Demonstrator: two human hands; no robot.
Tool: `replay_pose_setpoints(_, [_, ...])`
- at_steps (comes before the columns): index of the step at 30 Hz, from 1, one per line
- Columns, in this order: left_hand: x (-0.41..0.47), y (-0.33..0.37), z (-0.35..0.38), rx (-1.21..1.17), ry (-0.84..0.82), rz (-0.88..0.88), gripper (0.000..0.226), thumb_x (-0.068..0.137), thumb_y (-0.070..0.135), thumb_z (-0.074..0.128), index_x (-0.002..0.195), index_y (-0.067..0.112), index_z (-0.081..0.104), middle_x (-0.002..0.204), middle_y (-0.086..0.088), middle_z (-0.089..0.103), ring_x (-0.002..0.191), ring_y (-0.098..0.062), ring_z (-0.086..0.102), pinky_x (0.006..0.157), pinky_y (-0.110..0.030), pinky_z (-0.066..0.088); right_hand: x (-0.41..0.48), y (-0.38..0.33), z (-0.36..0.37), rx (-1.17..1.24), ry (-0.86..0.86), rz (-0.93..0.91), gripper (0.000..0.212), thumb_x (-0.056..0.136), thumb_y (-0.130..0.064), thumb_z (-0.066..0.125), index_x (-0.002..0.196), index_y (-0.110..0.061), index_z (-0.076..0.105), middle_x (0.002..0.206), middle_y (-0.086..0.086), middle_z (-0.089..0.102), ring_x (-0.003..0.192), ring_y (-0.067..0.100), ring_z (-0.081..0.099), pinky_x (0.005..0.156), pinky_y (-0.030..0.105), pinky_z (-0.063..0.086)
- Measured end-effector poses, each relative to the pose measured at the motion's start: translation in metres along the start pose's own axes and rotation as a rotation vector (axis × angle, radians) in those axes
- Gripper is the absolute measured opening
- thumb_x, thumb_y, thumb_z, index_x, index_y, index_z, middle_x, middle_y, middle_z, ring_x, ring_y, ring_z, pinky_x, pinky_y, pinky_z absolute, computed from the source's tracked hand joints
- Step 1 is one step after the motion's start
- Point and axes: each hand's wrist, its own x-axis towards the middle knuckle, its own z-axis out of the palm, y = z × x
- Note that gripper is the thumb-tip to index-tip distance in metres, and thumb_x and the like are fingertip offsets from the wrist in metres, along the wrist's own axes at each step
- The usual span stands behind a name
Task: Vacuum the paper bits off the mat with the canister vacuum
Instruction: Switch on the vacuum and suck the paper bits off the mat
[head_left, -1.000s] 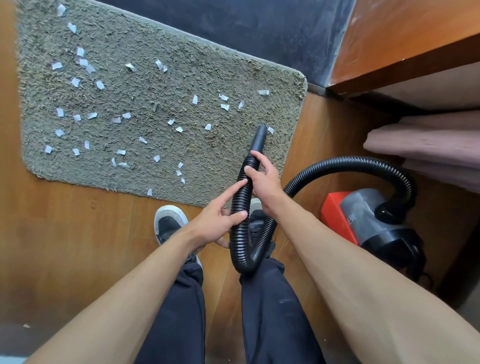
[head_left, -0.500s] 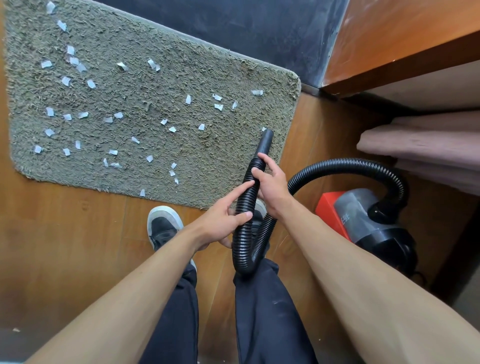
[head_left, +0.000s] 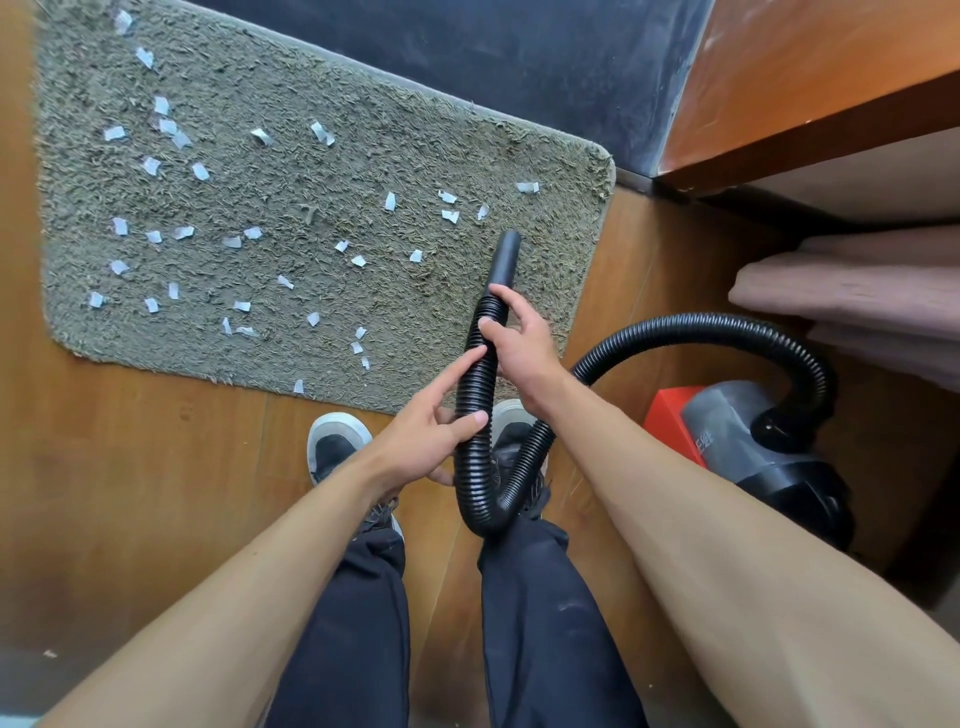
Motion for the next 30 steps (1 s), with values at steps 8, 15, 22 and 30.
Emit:
replay_pose_setpoints(8, [-0.003, 0.003, -0.016, -0.047, 0.06, 0.031, 0.065, 0.101, 0.017, 0.053, 0.143, 0.06, 0.028, 0.058, 0.021, 0.06, 0.075, -0.01, 0.066, 0.07, -0.046, 0.061, 0.011, -0.017, 0.024, -0.104, -0.086, -0.027, 0.045, 0.094, -0.005, 0.054, 0.133, -0.028, 0.053, 0.098, 0.01, 0.061, 0.08, 0.018, 0.06, 0.063, 0.025, 0.05])
replay_pose_setpoints(15, [-0.007, -0.002, -0.02, -0.056, 0.085, 0.045, 0.066, 0.101, 0.018, 0.053, 0.143, 0.061, 0.025, 0.059, 0.021, 0.063, 0.071, -0.002, 0.068, 0.062, -0.034, 0.061, 0.012, -0.017, 0.032, -0.163, -0.12, -0.029, 0.046, 0.094, -0.005, 0.054, 0.134, -0.026, 0.051, 0.104, 0.011, 0.06, 0.085, 0.019, 0.059, 0.068, 0.029, 0.05])
replay_pose_setpoints(22, [-0.015, -0.015, -0.027, -0.132, 0.095, 0.041, 0.065, 0.101, 0.02, 0.054, 0.143, 0.06, 0.026, 0.064, 0.015, 0.064, 0.072, -0.003, 0.067, 0.065, -0.036, 0.06, 0.008, -0.013, 0.047, -0.212, -0.151, -0.052, 0.047, 0.093, -0.004, 0.054, 0.137, -0.02, 0.051, 0.099, 0.006, 0.057, 0.079, 0.013, 0.055, 0.07, 0.027, 0.048])
replay_pose_setpoints(30, [-0.012, -0.01, -0.032, -0.105, 0.116, 0.067, 0.065, 0.101, 0.019, 0.054, 0.144, 0.06, 0.026, 0.056, 0.021, 0.059, 0.065, 0.002, 0.063, 0.062, -0.033, 0.06, 0.013, -0.021, 0.054, -0.175, -0.125, -0.062, 0.045, 0.092, -0.002, 0.053, 0.133, -0.02, 0.052, 0.098, 0.008, 0.06, 0.084, 0.018, 0.058, 0.077, 0.033, 0.052])
